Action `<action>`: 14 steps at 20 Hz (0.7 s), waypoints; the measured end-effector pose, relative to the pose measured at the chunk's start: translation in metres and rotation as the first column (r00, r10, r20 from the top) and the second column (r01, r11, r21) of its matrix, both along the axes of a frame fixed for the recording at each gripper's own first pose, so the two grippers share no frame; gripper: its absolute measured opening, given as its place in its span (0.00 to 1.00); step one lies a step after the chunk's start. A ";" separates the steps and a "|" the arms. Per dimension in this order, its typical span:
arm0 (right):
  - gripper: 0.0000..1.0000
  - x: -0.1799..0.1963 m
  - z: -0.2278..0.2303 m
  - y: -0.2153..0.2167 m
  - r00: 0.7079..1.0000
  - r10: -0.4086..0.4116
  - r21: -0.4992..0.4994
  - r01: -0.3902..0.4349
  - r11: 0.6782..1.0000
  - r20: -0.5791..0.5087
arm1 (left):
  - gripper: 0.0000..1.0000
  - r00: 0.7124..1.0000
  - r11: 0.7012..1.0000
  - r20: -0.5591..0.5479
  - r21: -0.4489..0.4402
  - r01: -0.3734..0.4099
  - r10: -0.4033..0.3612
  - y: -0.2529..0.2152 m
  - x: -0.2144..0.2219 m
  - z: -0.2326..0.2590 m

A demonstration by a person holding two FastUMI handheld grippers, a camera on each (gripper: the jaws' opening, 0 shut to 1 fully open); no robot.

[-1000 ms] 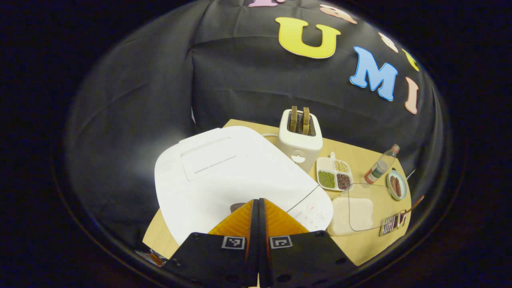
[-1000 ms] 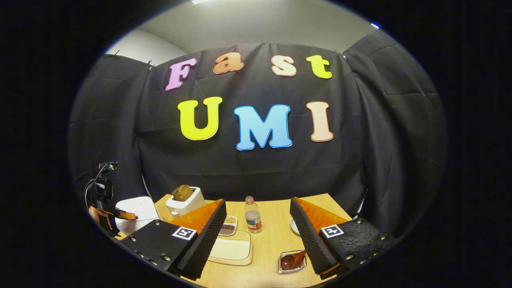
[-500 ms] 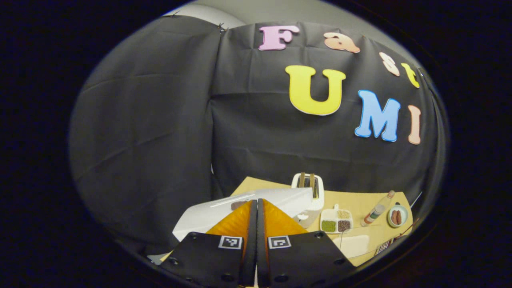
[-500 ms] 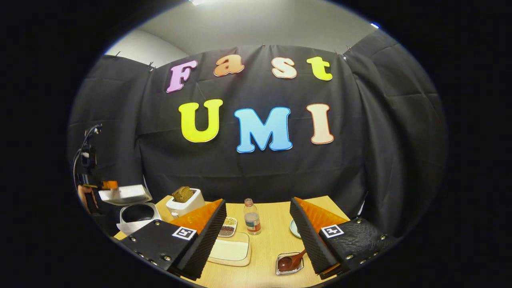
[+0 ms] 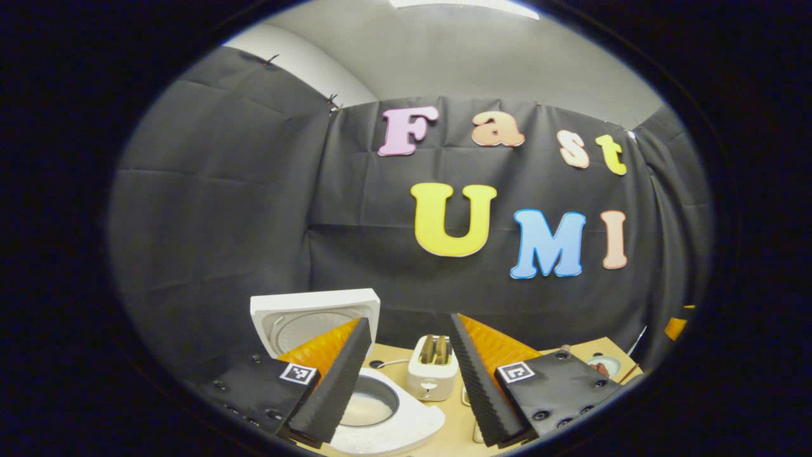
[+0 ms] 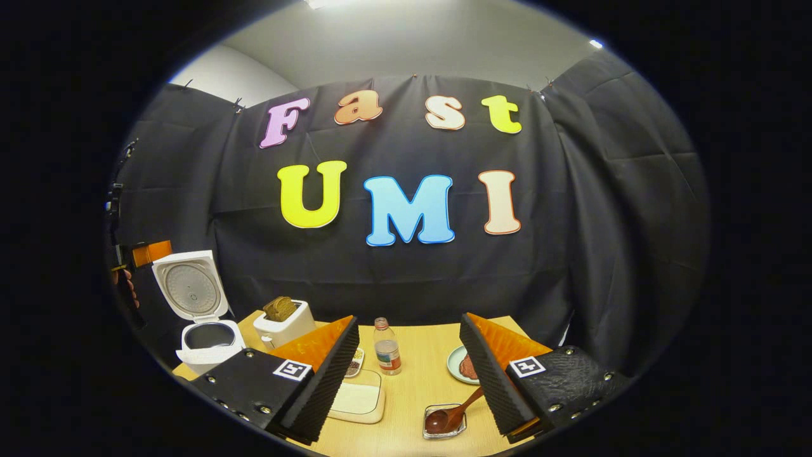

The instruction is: Close the left gripper, press the button to open the rice cooker; take a wooden spoon from the chopstick holder with the right hand, scoop a spoonful of rice and pour it into the rice cooker, then put the wooden spoon back into the chopstick holder.

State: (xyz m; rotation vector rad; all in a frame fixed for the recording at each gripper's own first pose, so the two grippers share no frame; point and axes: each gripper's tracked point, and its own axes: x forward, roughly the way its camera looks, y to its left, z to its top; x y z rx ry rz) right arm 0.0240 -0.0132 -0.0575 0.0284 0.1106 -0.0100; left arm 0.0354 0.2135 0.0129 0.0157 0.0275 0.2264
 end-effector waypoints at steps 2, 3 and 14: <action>0.97 0.001 -0.006 -0.011 1.000 -0.017 0.008 0.017 1.000 -0.011 | 0.88 0.999 0.999 0.021 -0.001 0.050 -0.050 -0.031 -0.005 -0.003; 0.97 0.002 -0.008 -0.017 0.999 -0.028 0.012 0.028 1.000 -0.017 | 0.92 0.997 0.998 0.037 -0.002 0.063 -0.063 -0.042 -0.009 -0.004; 0.98 0.022 -0.077 -0.109 0.974 -0.140 0.083 0.156 0.984 -0.176 | 0.98 0.976 0.976 0.006 0.021 0.217 -0.217 -0.131 -0.022 -0.033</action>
